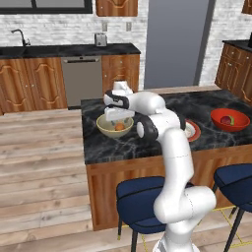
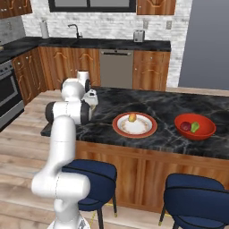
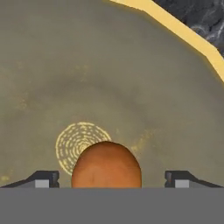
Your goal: Take the fruits from the plate on the dining counter and place two fruits in each bowl.
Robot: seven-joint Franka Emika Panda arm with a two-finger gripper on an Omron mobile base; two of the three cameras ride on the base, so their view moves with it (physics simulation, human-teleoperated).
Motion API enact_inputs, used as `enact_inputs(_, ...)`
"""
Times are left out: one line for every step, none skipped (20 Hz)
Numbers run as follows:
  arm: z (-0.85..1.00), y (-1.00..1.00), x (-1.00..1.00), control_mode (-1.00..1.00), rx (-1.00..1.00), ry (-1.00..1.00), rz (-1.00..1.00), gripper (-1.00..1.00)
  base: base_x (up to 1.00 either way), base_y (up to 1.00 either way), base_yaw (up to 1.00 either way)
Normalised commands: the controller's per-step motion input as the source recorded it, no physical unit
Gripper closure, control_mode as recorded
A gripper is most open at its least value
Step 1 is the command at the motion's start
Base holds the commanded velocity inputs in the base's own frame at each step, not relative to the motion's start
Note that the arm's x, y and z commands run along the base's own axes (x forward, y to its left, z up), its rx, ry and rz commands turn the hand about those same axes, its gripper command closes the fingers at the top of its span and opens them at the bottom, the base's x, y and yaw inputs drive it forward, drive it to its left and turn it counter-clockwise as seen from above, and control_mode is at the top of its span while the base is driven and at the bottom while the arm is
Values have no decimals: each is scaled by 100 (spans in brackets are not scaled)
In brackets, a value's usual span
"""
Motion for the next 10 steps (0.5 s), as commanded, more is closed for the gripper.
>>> enact_inputs(33, -69, -66, -100, 1, -12, 0, -100, 0, 0, 0)
enact_inputs(39, -100, -94, -100, 4, -15, 0, -100, 0, 0, 0)
enact_inputs(51, -89, -100, -100, 5, -11, -1, -100, 0, 0, 0)
enact_inputs(42, -84, -100, -100, 3, -14, -1, -100, 0, 0, 0)
enact_inputs(33, -100, -100, -100, 3, -24, 0, -100, 0, 0, 0)
enact_inputs(23, -100, -100, -100, 4, -33, -3, -100, 0, 0, 0)
enact_inputs(24, -97, -100, -100, 4, -41, -6, -100, 0, 0, 0)
enact_inputs(19, -100, -100, -100, 4, -46, -6, -100, 0, 0, 0)
enact_inputs(1, -100, -100, -100, 1, -46, -6, -100, 0, 0, 0)
enact_inputs(7, -100, -100, -100, 2, -50, -9, -100, 0, 0, 0)
